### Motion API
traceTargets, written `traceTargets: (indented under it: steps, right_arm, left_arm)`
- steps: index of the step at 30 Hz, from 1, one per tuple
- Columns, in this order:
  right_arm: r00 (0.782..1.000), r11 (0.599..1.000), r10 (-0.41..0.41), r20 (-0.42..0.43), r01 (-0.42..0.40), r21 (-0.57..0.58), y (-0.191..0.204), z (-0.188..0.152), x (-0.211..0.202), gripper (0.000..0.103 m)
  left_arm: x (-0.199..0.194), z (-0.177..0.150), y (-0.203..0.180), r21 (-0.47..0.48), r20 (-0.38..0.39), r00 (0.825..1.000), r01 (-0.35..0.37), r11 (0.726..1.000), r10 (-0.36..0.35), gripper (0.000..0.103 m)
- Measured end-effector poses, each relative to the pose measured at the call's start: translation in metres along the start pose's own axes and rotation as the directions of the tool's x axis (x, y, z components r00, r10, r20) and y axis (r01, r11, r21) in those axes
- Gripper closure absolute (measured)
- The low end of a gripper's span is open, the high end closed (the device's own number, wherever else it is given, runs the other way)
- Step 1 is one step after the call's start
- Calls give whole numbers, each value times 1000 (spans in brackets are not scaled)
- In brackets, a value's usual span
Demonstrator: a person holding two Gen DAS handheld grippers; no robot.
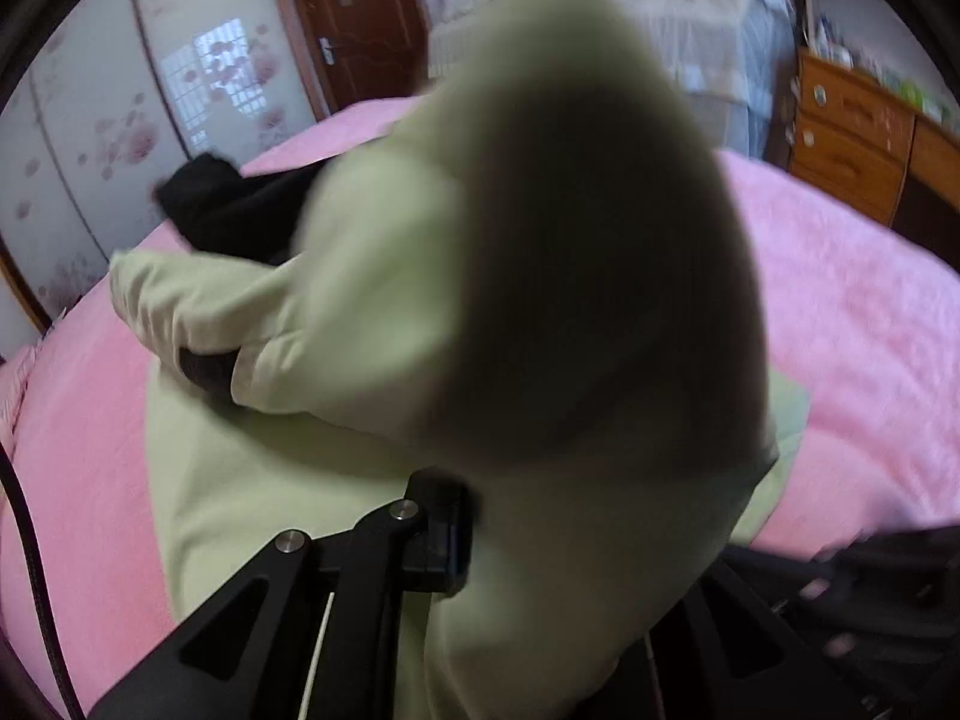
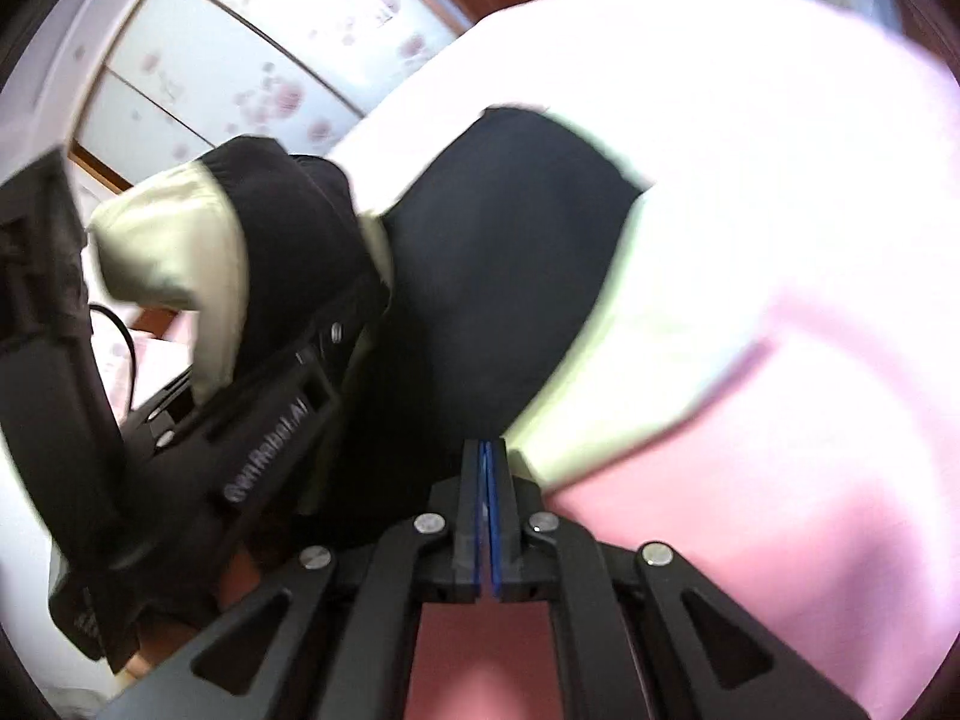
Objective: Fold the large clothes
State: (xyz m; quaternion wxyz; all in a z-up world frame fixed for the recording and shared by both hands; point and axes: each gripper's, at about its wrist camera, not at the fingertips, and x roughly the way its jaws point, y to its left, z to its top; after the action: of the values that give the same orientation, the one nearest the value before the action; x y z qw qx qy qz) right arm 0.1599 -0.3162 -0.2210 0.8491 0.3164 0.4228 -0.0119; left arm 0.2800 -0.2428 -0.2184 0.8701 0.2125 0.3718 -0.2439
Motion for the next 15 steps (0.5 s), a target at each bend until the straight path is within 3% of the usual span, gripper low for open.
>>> traceTargets:
  steps: [3,7,11,15]
  right_arm:
    - [999,999,-39,28,40,-17,-7,8,-7,101]
    - [998,998,-53,32,53,-17,-27,15,-10,101]
    - [999,999,-39,19,39,-3,-35,26,-12,101]
    - [998,999,-25,53,27,-28,-37,27,-37,100]
  left_arm:
    - [12,-5,-16,67,-31,999,-31,997,33,88]
    - [10,-9,-14,50,-34,999,-5,999,7,79]
    - [-3,-8,-9,1,-19,992,122,992,-122,50]
    - [-30,-13,4,-46,11,979,206,977,-206,47]
